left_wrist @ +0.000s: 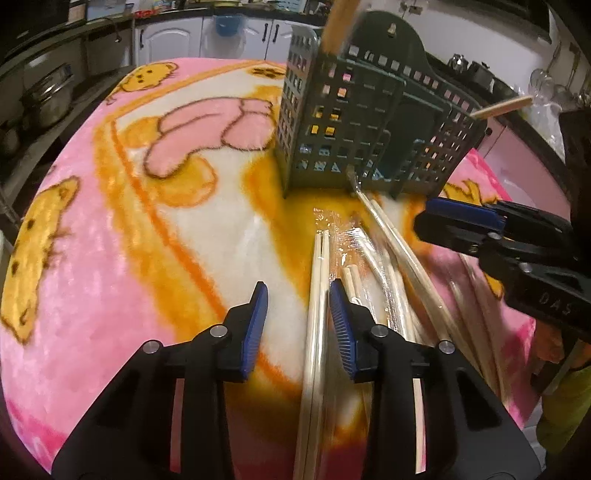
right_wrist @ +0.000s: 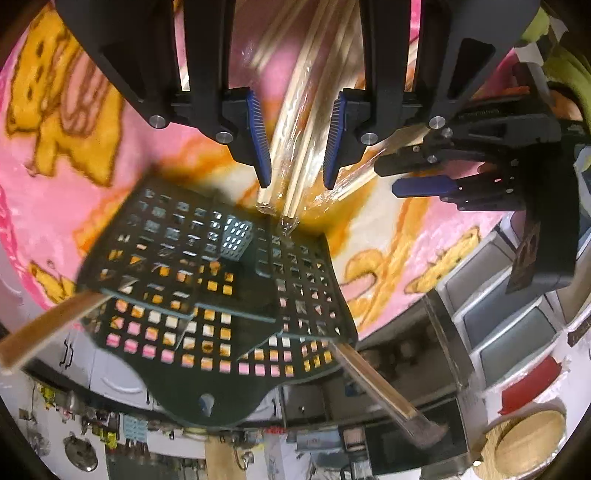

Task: Organize utensils
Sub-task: 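Reach the left tool to another wrapped chopstick and close it while the right tool grasps one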

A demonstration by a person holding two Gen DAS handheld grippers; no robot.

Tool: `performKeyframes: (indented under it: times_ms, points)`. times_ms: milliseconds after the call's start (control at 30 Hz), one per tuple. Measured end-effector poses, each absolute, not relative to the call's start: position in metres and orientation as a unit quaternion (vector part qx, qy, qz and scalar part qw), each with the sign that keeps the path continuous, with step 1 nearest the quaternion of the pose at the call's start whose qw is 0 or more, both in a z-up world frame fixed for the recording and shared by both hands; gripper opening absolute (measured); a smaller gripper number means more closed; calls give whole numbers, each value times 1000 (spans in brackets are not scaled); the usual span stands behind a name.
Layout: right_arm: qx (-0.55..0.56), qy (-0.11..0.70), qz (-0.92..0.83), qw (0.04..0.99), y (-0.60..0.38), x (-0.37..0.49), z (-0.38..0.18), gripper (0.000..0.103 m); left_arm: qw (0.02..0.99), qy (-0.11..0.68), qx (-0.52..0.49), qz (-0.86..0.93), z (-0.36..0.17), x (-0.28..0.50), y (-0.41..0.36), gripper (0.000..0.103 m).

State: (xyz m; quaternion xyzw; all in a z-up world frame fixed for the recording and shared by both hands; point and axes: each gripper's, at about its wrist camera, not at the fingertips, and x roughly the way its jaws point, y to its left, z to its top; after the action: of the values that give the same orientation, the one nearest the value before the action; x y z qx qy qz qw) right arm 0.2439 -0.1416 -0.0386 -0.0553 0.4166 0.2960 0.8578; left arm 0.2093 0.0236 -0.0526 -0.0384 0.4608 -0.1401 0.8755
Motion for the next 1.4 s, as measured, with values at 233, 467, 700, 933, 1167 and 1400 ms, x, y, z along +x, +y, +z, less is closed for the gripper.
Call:
performKeyframes:
  times_ms: [233, 467, 700, 933, 1167, 1400]
  points:
    - [-59, 444, 283, 848, -128, 268, -50, 28, 871, 470, -21, -140, -53, 224, 16, 25]
    - [-53, 454, 277, 845, -118, 284, -61, 28, 867, 477, -8, -146, -52, 236, 16, 25]
    - [-26, 455, 277, 846, -136, 285, -56, 10, 863, 483, -2, -146, -51, 254, 8, 25]
    - [-19, 438, 287, 852, -155, 271, -42, 8, 860, 489, 4, -144, -53, 271, 1, 23]
    - [-14, 416, 286, 863, -167, 263, -26, 8, 859, 491, 14, -144, -54, 277, 4, 7]
    - [-13, 395, 291, 871, -167, 250, -8, 8, 858, 492, 4, -151, -51, 273, 11, 6]
